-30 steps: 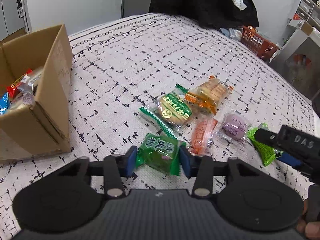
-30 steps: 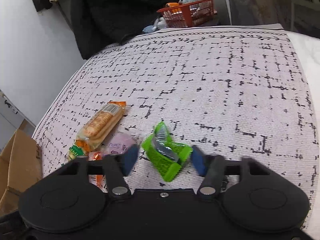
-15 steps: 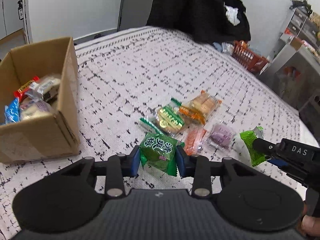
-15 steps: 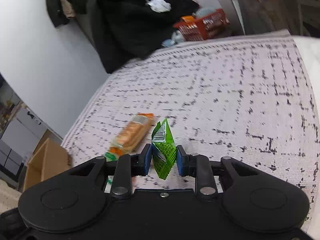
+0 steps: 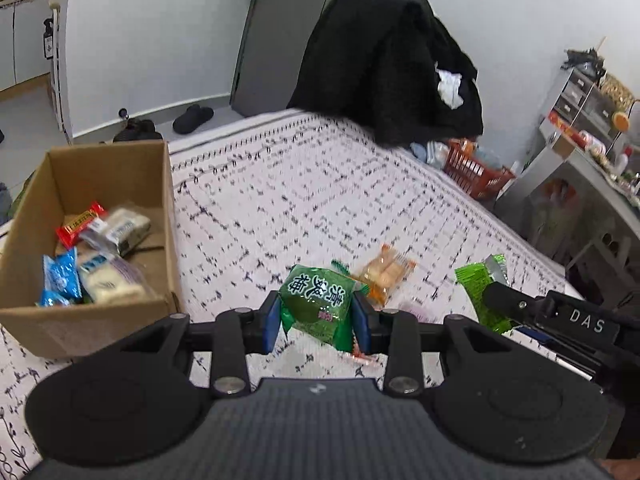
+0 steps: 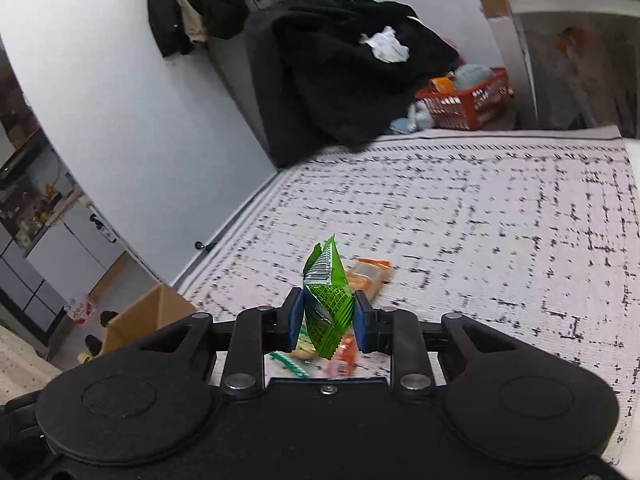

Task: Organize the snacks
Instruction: 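Carry both green packs up and over the cardboard box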

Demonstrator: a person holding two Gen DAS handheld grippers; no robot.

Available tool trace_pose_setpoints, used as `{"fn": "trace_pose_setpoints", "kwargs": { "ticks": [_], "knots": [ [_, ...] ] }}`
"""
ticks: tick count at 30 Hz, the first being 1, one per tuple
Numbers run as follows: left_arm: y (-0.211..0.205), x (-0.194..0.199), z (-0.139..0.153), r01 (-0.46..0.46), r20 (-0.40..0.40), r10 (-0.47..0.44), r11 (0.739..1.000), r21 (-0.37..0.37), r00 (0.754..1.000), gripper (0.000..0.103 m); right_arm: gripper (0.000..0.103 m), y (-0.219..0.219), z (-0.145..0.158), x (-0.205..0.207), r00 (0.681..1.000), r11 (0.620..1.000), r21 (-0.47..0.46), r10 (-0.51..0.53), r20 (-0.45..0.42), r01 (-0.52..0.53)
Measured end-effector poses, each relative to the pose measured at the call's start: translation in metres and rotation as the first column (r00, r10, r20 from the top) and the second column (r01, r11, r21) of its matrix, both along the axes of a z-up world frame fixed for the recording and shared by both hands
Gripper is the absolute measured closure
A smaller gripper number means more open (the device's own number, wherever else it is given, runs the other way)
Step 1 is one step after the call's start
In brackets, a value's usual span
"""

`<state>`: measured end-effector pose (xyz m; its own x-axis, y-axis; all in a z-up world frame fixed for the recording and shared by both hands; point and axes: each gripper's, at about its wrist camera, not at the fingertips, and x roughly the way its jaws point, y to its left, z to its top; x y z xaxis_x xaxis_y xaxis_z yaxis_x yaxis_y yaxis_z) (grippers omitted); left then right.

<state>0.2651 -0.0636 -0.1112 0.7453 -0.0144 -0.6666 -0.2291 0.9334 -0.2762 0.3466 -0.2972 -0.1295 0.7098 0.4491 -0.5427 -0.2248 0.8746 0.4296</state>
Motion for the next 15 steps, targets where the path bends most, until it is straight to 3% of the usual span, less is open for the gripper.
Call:
{"fn": "trace_pose_setpoints", "kwargs": {
  "ticks": [15],
  "knots": [
    [0.051,-0.013,0.047,-0.017,0.117,0.014,1.000,0.025,0.993,0.067,0.077,0.066,0.037,-0.028,0.996,0.998,-0.032,0.063,0.069,-0.061]
  ]
}}
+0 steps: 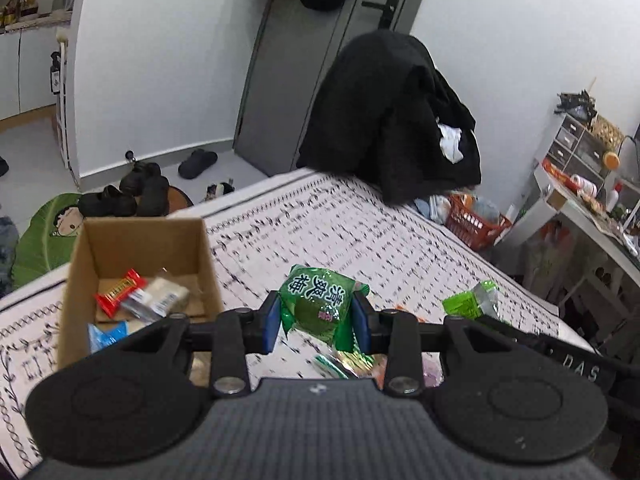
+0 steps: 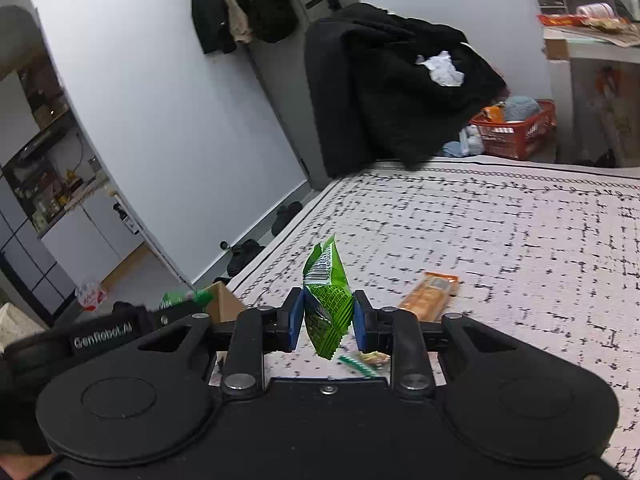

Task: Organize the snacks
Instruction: 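Carry both green packs up and over the cardboard box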

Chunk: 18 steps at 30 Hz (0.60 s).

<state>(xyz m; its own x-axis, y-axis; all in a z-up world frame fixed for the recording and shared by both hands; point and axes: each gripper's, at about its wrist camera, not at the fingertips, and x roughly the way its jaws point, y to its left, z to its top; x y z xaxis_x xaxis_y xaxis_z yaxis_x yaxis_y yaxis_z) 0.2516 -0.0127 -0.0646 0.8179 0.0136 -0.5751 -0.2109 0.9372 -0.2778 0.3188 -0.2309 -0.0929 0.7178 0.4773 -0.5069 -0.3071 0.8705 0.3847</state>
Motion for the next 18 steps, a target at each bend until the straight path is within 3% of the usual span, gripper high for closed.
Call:
{"fn": "trace_pose_setpoints", "kwargs": {
  "ticks": [18],
  "knots": [
    [0.074,-0.027,0.022,-0.022,0.060,0.023,0.999,-0.025,0.998,0.067,0.077,0.079,0.016,-0.028,0.999,0.998,-0.037,0.044,0.016,-0.044]
  ]
}}
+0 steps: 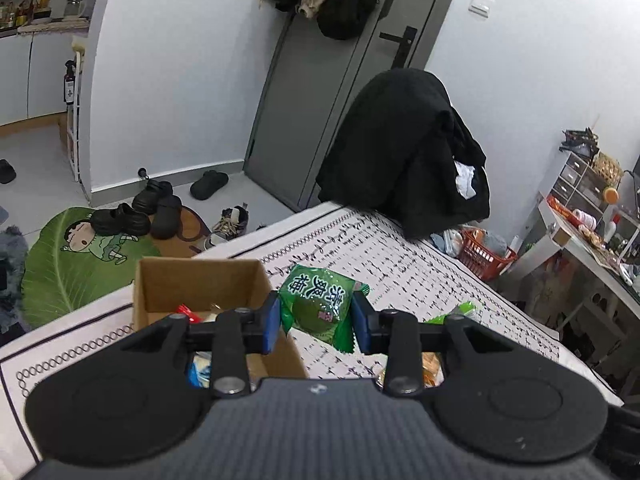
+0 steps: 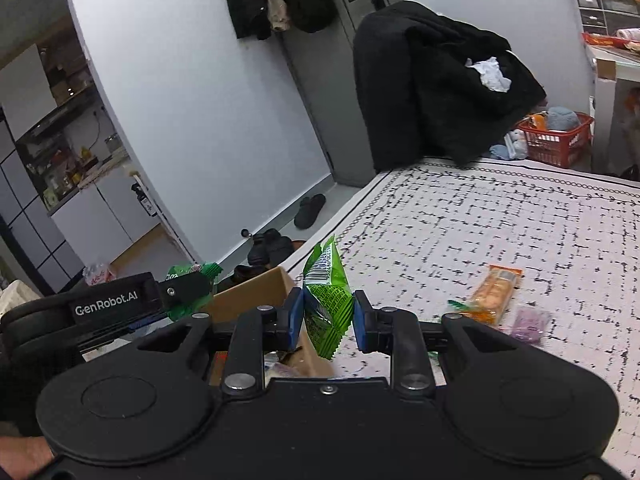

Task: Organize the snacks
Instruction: 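Carry both green packs up and over the cardboard box, then open both tools to drop the green packs into the box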

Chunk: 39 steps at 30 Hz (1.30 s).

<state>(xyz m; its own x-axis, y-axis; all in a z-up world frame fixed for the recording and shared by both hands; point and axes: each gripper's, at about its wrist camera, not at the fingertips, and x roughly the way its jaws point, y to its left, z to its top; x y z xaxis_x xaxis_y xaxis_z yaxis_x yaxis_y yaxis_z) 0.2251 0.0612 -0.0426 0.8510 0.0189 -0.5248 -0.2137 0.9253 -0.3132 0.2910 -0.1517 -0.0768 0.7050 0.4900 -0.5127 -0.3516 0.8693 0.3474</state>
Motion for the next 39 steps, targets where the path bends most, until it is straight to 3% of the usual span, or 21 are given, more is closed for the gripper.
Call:
{"fn": "trace_pose_setpoints", "kwargs": {
  "ticks": [12,21,37,39],
  "knots": [
    [0.041,-0.009,-0.006,-0.030,0.007,0.030,0.999,-0.031,1.000,0.067,0.077,0.046,-0.003,-0.004,0.999,0.998,-0.046,0.051,-0.003,-0.051],
    [0.064,-0.005,-0.033,-0.064,-0.007,0.064,0.994,-0.089,0.998,0.067,0.077,0.070,-0.015,0.005,0.996,0.988,-0.124,0.084,-0.032,-0.087],
    [0.097,0.003,-0.072,-0.131,-0.065,0.119,0.960,-0.248,0.991,0.065,0.077,0.101,-0.036,0.025,0.990,0.973,-0.184,0.126,-0.061,-0.136],
    [0.100,0.003,-0.074,-0.149,-0.077,0.134,0.955,-0.255,0.988,0.064,0.071,0.105,-0.039,0.029,0.989,0.971,-0.188,0.136,-0.067,-0.146]
  ]
}}
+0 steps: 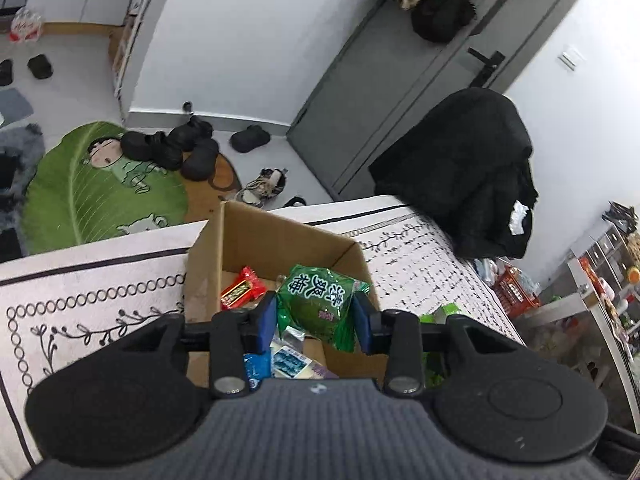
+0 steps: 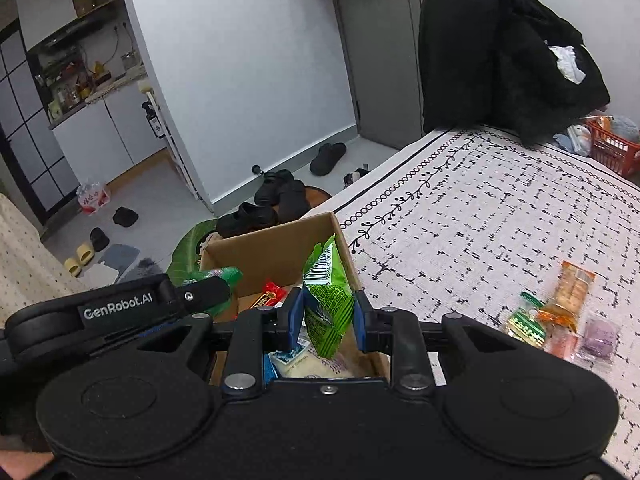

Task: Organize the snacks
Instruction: 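Open both tools to drop the green packs into the box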

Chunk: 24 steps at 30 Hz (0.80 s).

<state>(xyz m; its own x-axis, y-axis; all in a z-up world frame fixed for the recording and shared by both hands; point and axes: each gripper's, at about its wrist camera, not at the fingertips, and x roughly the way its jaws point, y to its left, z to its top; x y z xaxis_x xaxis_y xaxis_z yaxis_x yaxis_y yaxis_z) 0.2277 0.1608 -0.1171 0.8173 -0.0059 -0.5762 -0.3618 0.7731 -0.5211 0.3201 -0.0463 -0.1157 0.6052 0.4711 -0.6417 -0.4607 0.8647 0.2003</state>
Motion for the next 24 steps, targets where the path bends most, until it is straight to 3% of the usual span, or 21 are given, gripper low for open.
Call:
{"fn": "trace_pose_setpoints", "kwargs": {
  "ticks": [3,9,17,24],
  "knots": [
    [0.003,0.001,-0.003,-0.008,-0.015,0.008,1.000,-0.017,1.000,0.061,0.051,0.002,-0.001,0.000,1.000,1.000,-0.011,-0.023,0.019,0.024],
    [0.002,-0.001,-0.004,-0.017,-0.031,0.016,1.000,-0.021,0.999,0.052,0.046,-0.016,-0.004,-0.004,0.998,0.998,-0.005,-0.060,-0.014,0.060],
    [-0.010,0.003,0.002,0.000,-0.063,0.001,1.000,0.002,0.998,0.017,0.030,-0.046,-0.006,-0.012,0.993,0.993,-0.020,-0.117,-0.029,0.117],
    [-0.030,0.005,0.006,0.029,-0.091,-0.021,0.996,0.088,0.996,0.011,0.019,-0.071,-0.005,-0.012,0.991,0.992,-0.019,-0.122,-0.052,0.122]
  ]
}}
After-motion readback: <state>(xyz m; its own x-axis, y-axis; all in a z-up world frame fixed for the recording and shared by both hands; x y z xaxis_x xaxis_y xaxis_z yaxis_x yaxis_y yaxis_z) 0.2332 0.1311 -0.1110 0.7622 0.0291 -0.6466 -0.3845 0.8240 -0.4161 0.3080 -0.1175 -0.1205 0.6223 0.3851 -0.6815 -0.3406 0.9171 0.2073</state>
